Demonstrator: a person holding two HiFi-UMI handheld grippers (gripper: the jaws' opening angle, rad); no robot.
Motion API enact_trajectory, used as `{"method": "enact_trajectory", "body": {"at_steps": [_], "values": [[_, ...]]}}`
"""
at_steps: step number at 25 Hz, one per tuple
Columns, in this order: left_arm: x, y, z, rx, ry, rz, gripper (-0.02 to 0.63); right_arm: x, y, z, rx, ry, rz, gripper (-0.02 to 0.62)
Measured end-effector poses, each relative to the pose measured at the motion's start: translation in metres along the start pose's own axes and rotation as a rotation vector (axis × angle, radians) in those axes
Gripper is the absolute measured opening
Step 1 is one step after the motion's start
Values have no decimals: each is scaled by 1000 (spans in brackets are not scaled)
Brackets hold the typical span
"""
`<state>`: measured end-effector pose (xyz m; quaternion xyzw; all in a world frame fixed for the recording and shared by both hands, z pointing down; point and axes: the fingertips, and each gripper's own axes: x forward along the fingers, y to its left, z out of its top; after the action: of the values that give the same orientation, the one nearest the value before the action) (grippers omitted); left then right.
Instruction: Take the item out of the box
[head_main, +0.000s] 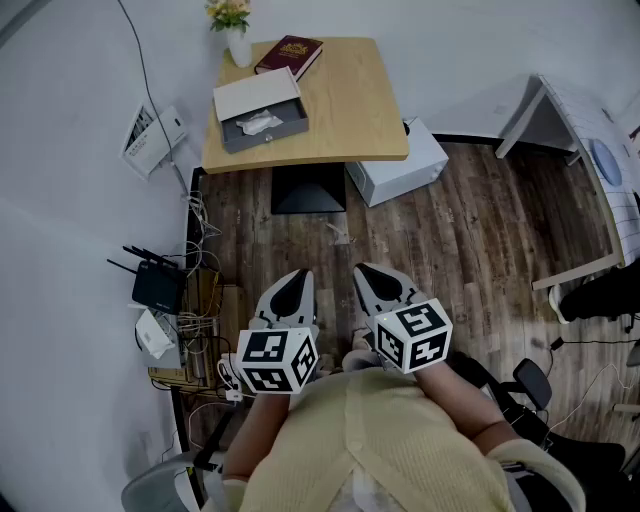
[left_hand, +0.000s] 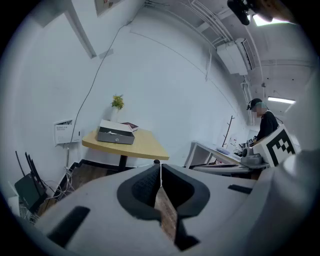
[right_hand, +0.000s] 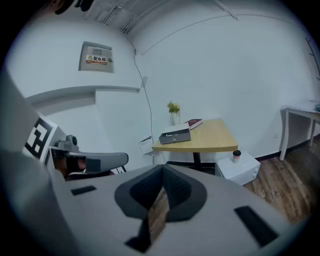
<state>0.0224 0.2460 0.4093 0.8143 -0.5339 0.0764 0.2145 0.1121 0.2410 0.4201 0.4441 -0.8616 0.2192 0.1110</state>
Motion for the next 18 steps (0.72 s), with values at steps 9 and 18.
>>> {"method": "enact_trajectory", "body": {"at_steps": [9, 18], "values": [[13, -2, -9, -27, 28, 5, 25, 2, -10, 1, 29, -11, 16, 29], [43, -22, 1, -9, 7, -82, 25, 11, -31, 12, 13, -17, 43, 29]]}}
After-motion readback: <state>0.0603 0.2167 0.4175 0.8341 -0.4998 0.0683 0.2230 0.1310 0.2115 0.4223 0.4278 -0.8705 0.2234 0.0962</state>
